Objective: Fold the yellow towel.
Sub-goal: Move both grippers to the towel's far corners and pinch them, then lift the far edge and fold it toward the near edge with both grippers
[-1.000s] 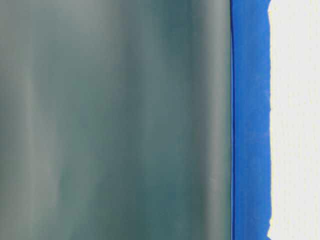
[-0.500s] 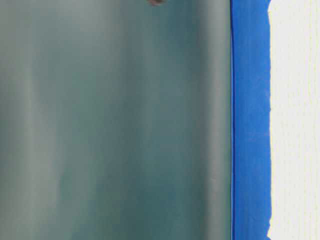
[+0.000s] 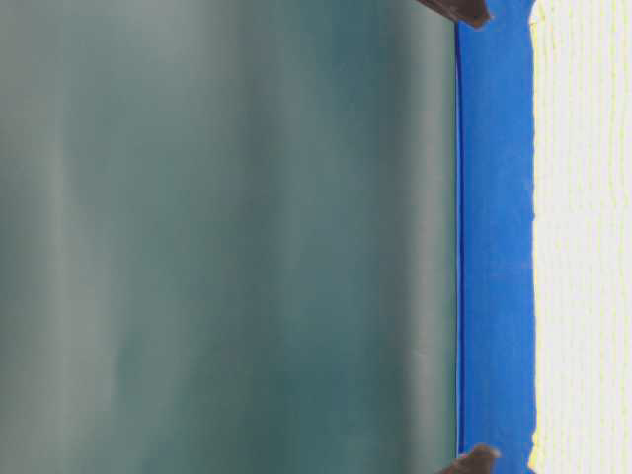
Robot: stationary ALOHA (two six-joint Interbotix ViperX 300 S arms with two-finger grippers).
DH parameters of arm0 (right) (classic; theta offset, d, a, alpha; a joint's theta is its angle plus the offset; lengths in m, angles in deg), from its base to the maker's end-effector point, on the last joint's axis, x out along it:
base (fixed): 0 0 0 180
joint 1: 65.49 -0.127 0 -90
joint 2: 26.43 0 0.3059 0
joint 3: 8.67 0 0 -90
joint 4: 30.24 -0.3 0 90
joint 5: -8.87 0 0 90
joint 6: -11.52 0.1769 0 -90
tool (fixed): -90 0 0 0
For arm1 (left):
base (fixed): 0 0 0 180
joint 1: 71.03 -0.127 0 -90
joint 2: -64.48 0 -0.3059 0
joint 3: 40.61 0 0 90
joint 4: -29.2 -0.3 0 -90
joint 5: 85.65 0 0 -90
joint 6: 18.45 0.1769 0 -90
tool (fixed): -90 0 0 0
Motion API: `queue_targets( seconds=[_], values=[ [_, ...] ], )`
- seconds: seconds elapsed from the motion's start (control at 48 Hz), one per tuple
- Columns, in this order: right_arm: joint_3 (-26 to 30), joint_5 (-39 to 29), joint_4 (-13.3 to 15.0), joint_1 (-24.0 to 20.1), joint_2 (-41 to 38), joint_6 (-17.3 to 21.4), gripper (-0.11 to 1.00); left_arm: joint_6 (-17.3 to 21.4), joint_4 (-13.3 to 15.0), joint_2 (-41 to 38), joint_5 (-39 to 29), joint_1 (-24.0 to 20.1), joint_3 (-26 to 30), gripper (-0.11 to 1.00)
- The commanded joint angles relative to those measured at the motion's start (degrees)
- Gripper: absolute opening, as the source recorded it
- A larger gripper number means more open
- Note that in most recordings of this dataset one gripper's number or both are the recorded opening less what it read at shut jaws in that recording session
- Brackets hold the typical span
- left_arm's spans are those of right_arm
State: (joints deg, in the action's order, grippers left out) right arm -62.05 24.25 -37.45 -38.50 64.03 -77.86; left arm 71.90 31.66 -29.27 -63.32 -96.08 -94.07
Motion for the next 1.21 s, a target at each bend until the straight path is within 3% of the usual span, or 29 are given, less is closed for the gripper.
queue_targets(
  seconds=[0.0, 0.458, 0.625, 0.771, 0.896, 0.979, 1.187],
  values=[
    [1.4, 1.8, -0.4, 0.5, -2.0, 0.1, 0.66, 0.2, 0.1, -1.8, 0.7, -0.8, 1.3, 0.7],
    [1.3, 3.4, -0.5, 2.1, -7.6, 0.0, 0.65, 0.2, 0.1, -10.8, 3.3, -2.1, 3.3, 0.68],
    [1.3, 3.4, -0.5, 2.1, -8.7, 0.0, 0.62, 0.2, 0.1, -11.9, 3.2, -2.3, 3.2, 0.51],
    [1.5, 3.5, -0.5, 2.0, -10.6, 0.0, 0.49, 0.2, 0.1, -12.4, 2.9, -2.2, 3.3, 0.25],
    [1.4, 4.2, -0.4, 1.2, -11.3, 0.0, 0.21, 0.2, 0.1, -12.5, 2.5, -2.2, 3.3, 0.08],
    [1.1, 4.9, -0.4, 0.9, -11.1, -0.1, 0.05, 0.2, 0.1, -12.4, 2.4, -2.3, 3.3, 0.07],
    [1.1, 4.7, -0.4, 0.9, -9.9, -0.1, 0.05, 0.0, 0.1, -11.8, 1.8, -2.2, 3.2, 0.07]
  ],
)
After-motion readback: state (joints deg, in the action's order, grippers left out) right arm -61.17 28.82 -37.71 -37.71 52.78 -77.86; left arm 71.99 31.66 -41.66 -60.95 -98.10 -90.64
